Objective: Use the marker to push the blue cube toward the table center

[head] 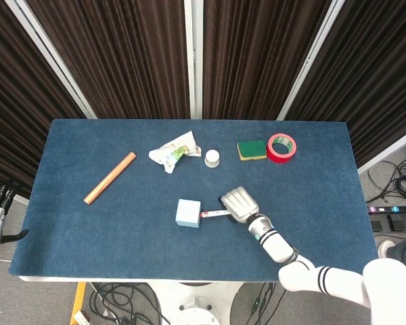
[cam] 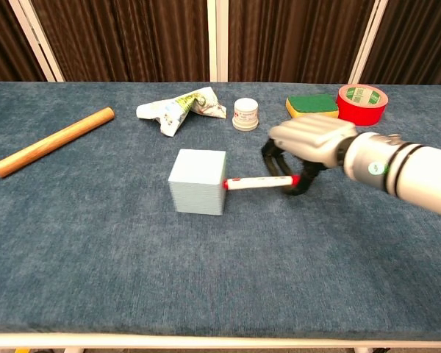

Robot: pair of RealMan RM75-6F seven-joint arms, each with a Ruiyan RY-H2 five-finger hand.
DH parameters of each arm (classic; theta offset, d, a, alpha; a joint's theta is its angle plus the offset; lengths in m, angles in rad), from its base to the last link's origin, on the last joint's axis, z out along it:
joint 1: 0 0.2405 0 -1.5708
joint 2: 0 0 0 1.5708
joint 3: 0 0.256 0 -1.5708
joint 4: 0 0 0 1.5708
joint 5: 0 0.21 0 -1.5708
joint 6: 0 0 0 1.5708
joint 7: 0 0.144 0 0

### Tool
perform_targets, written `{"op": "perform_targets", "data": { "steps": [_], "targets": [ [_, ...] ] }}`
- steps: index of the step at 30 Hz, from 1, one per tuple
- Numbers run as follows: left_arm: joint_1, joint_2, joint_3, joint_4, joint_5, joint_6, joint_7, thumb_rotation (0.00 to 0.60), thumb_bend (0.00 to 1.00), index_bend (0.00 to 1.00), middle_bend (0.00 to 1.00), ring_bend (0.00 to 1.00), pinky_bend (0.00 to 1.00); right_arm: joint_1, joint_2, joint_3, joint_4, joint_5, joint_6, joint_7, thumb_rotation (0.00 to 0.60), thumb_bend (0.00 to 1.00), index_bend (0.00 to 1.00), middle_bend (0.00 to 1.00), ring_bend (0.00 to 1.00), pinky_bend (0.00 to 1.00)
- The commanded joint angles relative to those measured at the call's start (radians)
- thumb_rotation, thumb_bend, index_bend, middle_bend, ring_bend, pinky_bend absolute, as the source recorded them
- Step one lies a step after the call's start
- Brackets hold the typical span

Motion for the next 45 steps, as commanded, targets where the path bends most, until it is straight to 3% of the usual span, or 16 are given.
{"op": "perform_targets", "data": {
  "steps": [1,7,13,22,32,39,45],
  "targets": [
    [0.000,0.003,-0.001,0.005,-0.003,-0.004,-0.007,0.600,0.01,0.14,0.06,0.00,0.10,0.025,-0.031,0.016,0.013,0.025,-0.005,-0.027,0.600,0.25,0.66,0.65,0.95,1.00],
    [0.004,0.003,-0.001,0.016,-0.008,-0.008,-0.021,0.600,0.01,0.14,0.06,0.00,0.10,0.057,-0.053,0.038,0.010,0.060,0.005,-0.059,0.600,0.25,0.66,0.65,0.95,1.00],
    [0.001,0.001,-0.003,0.018,-0.004,-0.010,-0.027,0.600,0.01,0.14,0.06,0.00,0.10,0.042,-0.011,0.018,-0.021,0.079,0.026,-0.073,0.600,0.25,0.66,0.65,0.95,1.00],
    [-0.006,-0.009,0.003,-0.008,0.014,-0.007,0.006,0.600,0.01,0.14,0.06,0.00,0.10,-0.058,0.188,-0.058,-0.105,0.025,0.090,0.004,0.600,0.25,0.66,0.65,0.95,1.00],
    [-0.023,-0.030,0.007,-0.050,0.030,-0.015,0.072,0.600,0.01,0.14,0.06,0.00,0.10,-0.184,0.402,-0.151,-0.101,-0.120,0.151,0.215,0.600,0.25,0.64,0.65,0.95,1.00],
    [-0.025,-0.039,0.013,-0.071,0.033,-0.016,0.109,0.600,0.01,0.14,0.06,0.00,0.10,-0.219,0.411,-0.198,-0.010,-0.198,0.115,0.382,0.600,0.24,0.66,0.65,0.95,1.00],
    [-0.024,-0.037,0.012,-0.080,0.027,-0.015,0.127,0.600,0.01,0.14,0.06,0.00,0.10,-0.230,0.369,-0.205,0.079,-0.243,0.110,0.443,0.600,0.24,0.65,0.65,0.95,1.00]
  ]
}}
